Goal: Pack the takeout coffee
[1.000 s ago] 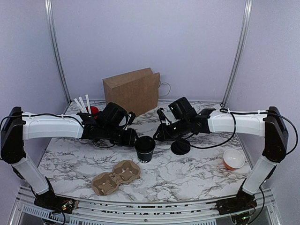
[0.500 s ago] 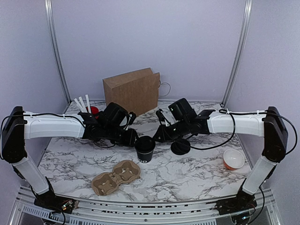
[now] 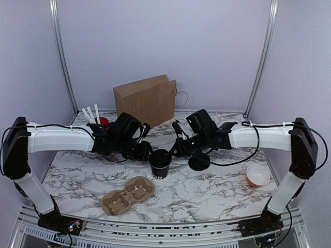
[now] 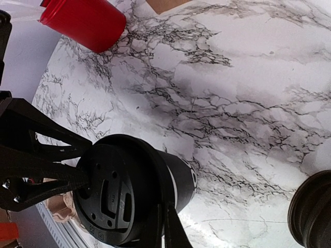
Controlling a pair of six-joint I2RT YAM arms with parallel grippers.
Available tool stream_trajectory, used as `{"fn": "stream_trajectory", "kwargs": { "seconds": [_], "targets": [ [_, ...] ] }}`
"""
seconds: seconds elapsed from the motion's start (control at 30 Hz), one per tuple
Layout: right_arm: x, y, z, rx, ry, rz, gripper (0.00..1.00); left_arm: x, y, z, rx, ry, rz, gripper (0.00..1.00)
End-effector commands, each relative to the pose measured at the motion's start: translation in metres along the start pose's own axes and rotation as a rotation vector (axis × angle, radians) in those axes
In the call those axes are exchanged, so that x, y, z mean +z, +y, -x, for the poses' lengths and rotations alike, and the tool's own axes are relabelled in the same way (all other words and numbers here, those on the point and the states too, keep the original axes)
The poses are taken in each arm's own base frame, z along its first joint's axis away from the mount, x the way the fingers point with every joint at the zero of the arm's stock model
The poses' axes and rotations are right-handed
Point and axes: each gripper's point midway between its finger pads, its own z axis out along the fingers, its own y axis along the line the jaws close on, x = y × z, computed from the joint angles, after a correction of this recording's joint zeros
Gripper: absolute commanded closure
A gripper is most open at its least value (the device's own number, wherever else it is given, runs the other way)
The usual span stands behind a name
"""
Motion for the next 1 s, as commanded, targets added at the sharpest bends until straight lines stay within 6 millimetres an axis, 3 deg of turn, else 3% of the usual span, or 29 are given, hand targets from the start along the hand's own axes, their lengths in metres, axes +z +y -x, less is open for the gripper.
{"fn": "stream_trajectory", "kwargs": {
  "seconds": [0.0,0.1,0.13,0.27,0.5,0.67,0.87,0.97],
  "targets": [
    [0.015,-0.009,-0.03,0.003,0.083,-0.035,0.99,0.013,0.012,-0.012,0.004,0.047,0.042,0.71],
    [0.019,-0.016,-0.04,0.01,0.11,-0.057,1.0,0.014,0.015,-0.015,0.002,0.054,0.048,0.71],
    [0.022,-0.007,-0.051,-0.01,0.131,-0.049,1.0,0.014,0.016,-0.016,0.003,0.055,0.05,0.71],
    [0.026,-0.004,-0.068,-0.021,0.167,-0.057,1.0,0.016,0.02,-0.021,0.0,0.065,0.059,0.71],
    [0.024,-0.004,-0.082,-0.022,0.189,-0.067,1.0,0.017,0.025,-0.029,-0.006,0.077,0.062,0.71],
    [0.028,-0.008,-0.095,-0.009,0.208,-0.068,0.98,0.019,0.027,-0.034,-0.013,0.083,0.064,0.71],
    [0.035,-0.017,-0.125,0.02,0.254,-0.067,0.97,0.021,0.031,-0.04,-0.021,0.09,0.064,0.71],
    [0.033,-0.016,-0.121,0.028,0.237,-0.075,0.97,0.021,0.031,-0.041,-0.023,0.09,0.064,0.71]
  ]
}}
